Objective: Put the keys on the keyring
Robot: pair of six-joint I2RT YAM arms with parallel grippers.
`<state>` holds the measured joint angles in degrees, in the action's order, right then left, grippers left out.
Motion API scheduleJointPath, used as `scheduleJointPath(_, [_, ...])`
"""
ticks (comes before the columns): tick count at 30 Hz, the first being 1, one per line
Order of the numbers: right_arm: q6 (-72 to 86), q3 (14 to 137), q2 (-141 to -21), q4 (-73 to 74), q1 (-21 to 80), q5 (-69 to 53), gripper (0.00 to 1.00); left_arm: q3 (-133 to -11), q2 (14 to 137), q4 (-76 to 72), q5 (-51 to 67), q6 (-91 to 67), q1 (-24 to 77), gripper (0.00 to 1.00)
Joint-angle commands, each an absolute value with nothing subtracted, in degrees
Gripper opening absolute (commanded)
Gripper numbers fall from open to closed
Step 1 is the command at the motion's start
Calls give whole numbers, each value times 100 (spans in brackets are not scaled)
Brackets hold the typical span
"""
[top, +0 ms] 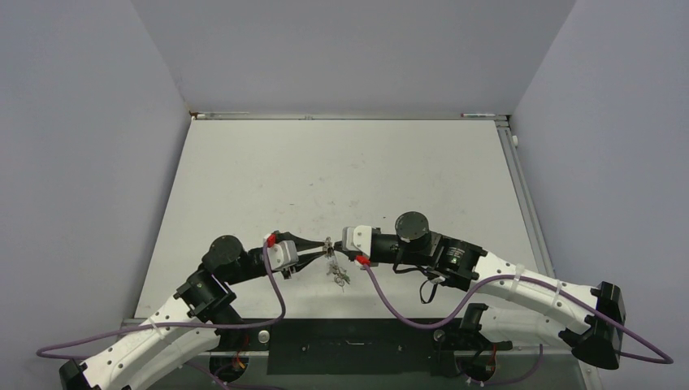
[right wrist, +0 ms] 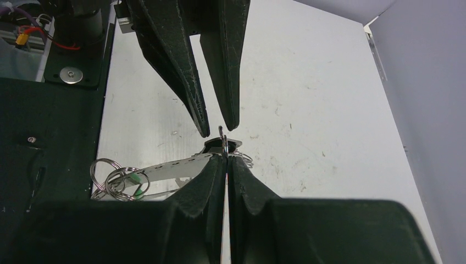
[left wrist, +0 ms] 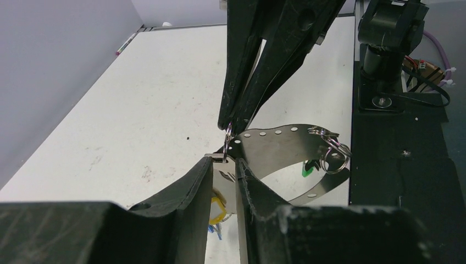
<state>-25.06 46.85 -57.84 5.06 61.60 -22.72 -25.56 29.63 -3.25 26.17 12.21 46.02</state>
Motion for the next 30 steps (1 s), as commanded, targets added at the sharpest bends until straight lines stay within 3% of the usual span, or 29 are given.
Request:
scheduleJointPath(1, [-2523,4746,-5606,-149,6187,-2421,5,-2760,2956,-625,2770,1178,4597,18])
scheduleJointPath(22, [-2522,4772,-5722,-35,6179,-2479,5,-2753,2944,-631,2716,1195,4605,19])
scheduleJointPath(30, [-2522,4788,-5737,-26,6184,-2472,5,-2760,2969,-630,2759,1200,4605,14])
